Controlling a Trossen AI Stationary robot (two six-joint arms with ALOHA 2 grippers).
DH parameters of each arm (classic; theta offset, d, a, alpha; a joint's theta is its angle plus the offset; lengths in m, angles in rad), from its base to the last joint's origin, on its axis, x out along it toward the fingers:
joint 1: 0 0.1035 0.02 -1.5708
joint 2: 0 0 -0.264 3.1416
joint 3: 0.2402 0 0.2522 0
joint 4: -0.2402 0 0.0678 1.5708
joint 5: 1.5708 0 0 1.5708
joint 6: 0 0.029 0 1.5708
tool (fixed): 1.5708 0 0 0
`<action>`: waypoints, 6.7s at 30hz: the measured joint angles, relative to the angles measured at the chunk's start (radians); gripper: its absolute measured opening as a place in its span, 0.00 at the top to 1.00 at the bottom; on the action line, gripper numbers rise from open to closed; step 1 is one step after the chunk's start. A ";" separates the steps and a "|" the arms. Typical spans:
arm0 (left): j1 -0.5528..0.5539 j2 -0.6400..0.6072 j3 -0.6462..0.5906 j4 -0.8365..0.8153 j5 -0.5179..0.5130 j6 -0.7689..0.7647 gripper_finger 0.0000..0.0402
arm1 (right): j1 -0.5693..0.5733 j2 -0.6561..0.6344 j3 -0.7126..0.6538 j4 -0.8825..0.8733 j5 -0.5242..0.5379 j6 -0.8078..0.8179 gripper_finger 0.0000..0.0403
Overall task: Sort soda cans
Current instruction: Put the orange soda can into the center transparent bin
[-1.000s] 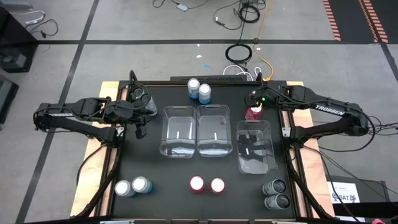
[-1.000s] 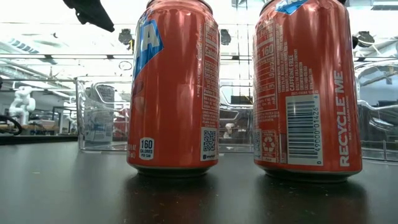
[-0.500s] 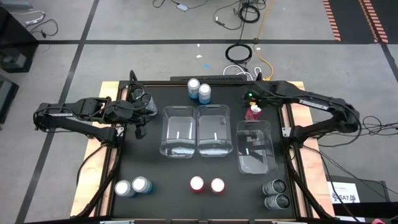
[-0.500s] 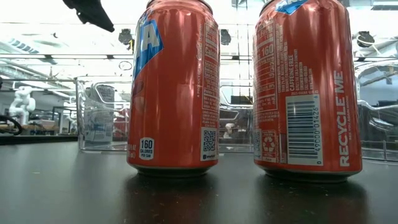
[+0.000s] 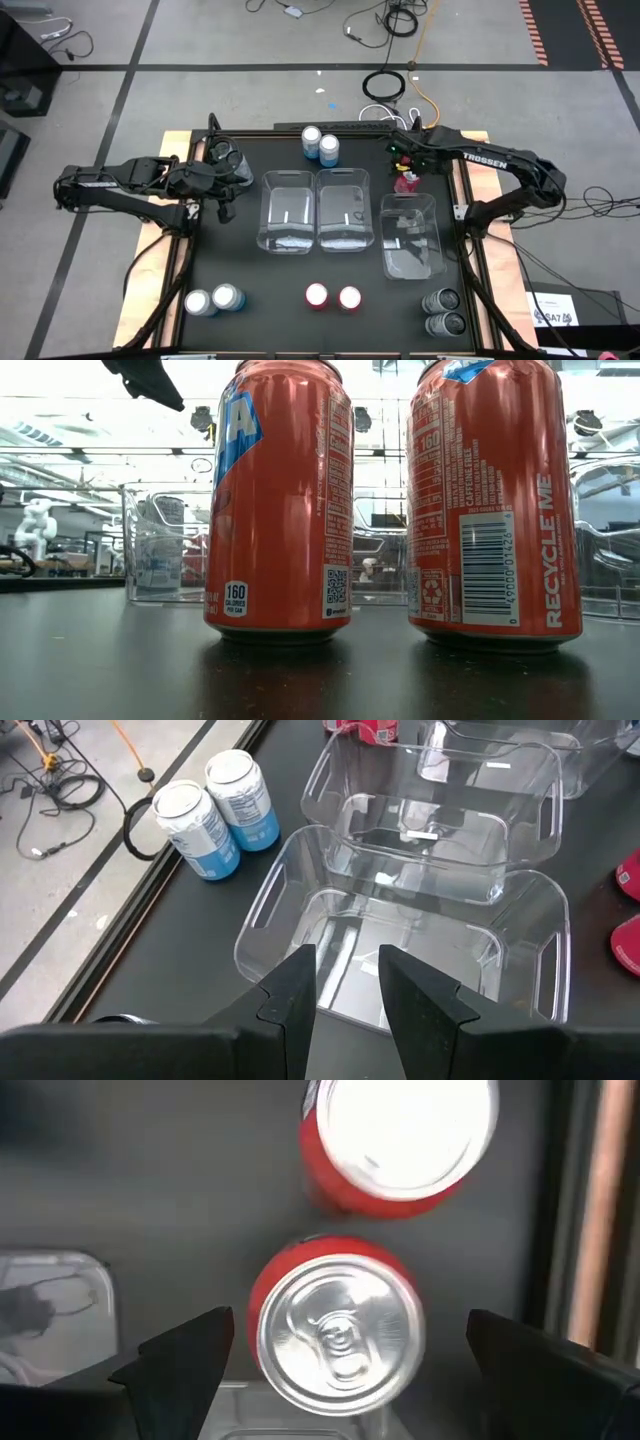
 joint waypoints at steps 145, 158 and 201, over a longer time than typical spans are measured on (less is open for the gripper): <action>0.000 -0.049 -0.190 0.184 0.195 0.080 0.69 | 0.073 0.044 0.391 -0.323 0.182 0.078 0.15; 0.000 -0.049 -0.190 0.185 0.187 0.077 0.69 | -0.067 0.008 0.080 -0.026 0.094 -0.012 0.15; 0.000 -0.049 -0.190 0.182 0.179 0.057 0.69 | -0.256 0.172 0.015 0.164 -0.012 -0.206 0.17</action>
